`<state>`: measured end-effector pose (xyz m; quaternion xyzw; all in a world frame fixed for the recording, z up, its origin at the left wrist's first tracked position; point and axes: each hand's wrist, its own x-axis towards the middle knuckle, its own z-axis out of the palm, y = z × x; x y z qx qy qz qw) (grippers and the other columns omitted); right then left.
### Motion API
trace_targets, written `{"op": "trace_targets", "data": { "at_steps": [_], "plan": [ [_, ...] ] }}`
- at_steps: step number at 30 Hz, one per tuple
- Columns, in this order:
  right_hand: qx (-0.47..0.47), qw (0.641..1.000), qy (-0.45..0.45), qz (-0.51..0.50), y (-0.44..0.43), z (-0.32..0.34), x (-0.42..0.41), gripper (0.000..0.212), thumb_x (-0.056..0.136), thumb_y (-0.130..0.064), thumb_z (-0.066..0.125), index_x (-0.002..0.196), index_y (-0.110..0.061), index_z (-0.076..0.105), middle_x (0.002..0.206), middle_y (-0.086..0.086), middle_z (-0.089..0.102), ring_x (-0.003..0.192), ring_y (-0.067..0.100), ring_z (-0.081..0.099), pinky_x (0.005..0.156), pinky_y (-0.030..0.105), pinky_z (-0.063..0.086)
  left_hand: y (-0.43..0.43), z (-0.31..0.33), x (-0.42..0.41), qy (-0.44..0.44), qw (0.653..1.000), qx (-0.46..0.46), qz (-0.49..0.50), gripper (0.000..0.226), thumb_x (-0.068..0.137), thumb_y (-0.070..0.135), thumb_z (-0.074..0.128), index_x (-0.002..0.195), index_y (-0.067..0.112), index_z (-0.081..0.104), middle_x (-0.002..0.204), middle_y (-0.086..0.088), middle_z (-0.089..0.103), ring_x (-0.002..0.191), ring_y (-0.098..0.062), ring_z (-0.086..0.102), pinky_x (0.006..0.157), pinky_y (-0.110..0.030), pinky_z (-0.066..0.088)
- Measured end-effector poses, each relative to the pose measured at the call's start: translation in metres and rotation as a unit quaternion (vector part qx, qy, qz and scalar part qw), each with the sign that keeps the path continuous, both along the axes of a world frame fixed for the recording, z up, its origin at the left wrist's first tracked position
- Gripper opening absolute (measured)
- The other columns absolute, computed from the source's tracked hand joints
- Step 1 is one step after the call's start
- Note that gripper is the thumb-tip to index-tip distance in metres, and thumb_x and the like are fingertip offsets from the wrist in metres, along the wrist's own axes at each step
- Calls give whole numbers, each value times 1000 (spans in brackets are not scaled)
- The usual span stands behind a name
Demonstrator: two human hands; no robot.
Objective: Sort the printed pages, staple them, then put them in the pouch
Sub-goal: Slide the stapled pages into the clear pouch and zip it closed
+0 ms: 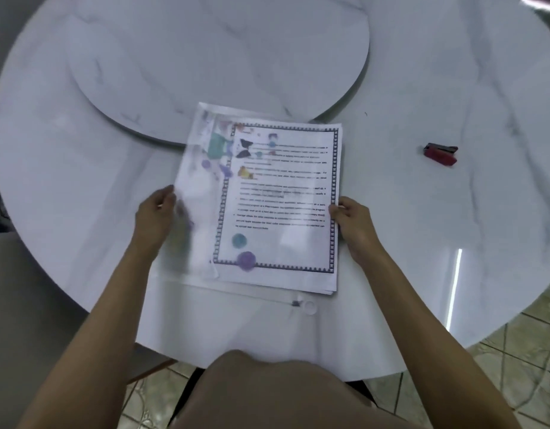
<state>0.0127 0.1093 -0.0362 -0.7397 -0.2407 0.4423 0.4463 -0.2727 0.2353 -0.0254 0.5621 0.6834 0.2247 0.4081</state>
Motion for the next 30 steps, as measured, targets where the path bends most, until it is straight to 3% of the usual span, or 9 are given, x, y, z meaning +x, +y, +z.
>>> {"op": "trace_targets", "data": {
  "at_steps": [3, 5, 9, 13, 16, 21, 25, 28, 30],
  "plan": [
    [15, 998, 64, 24, 10, 4, -13, 16, 94, -7, 48, 104, -8, 61, 83, 2, 68, 65, 8, 66, 57, 19, 51, -8, -3, -1, -32, 999, -4, -17, 36, 96, 15, 43, 131, 8, 51, 118, -5, 59, 97, -16, 55, 87, -25, 40],
    [8, 991, 132, 35, 13, 6, -18, 18, 94, -7, 49, 107, -7, 62, 80, -1, 71, 62, 6, 66, 55, 20, 53, -12, -3, -5, -67, 997, -24, -8, 36, 97, 16, 43, 131, 7, 49, 113, -6, 58, 82, -11, 56, 77, -24, 43],
    [-1, 951, 298, 82, 15, 4, -25, 37, 84, -13, 58, 120, -3, 58, 110, 11, 70, 98, 23, 68, 84, 32, 57, -21, -5, -13, -99, 994, -54, 0, 38, 97, 18, 45, 134, 9, 43, 115, -6, 55, 92, -16, 52, 79, -27, 41],
    [17, 930, 344, 128, 19, 3, -38, 45, 87, -16, 55, 130, -4, 51, 127, 14, 60, 117, 27, 58, 99, 37, 48, -29, -6, -15, -110, 992, -52, 40, 42, 95, 13, 50, 135, 8, 41, 113, -6, 56, 94, -16, 53, 78, -25, 41],
    [-19, 954, 269, 132, 20, 7, -42, 33, 92, -16, 54, 122, -3, 58, 120, 15, 64, 111, 28, 62, 97, 37, 50, -31, -7, -19, -78, 994, -23, 69, 41, 92, 13, 53, 132, 9, 45, 117, -12, 61, 94, -20, 57, 82, -28, 45],
    [-15, 1000, 3, 9, -2, 12, -33, 20, 91, -8, 55, 107, -5, 66, 87, 6, 70, 73, 12, 69, 65, 20, 57, -50, -7, -14, 25, 991, 123, 51, 43, 91, 12, 55, 133, 12, 45, 132, -11, 46, 122, -21, 43, 104, -28, 35],
    [-37, 997, -72, 21, -37, 20, -33, 14, 88, -4, 56, 94, -9, 67, 79, 7, 70, 61, 8, 67, 70, 18, 57, -91, -14, 9, -3, 945, 252, -210, 27, 87, 11, 57, 114, 17, 58, 113, -5, 54, 106, -2, 39, 94, -21, 37],
    [-63, 991, -95, 76, -58, 24, -38, 12, 87, -4, 58, 89, -11, 68, 76, 6, 71, 58, 5, 66, 63, 9, 52, -120, -28, 34, -3, 832, 312, -459, 24, 84, 21, 58, 106, 12, 62, 106, -7, 62, 104, -12, 48, 88, -25, 41],
    [-75, 987, -100, 97, -69, 23, -41, 11, 86, -5, 60, 88, -12, 68, 74, 2, 70, 56, 2, 63, 59, 5, 47, -130, -35, 47, 18, 776, 324, -541, 31, 79, 30, 67, 105, 15, 62, 107, -6, 62, 105, -15, 49, 88, -26, 40]
  ]
}}
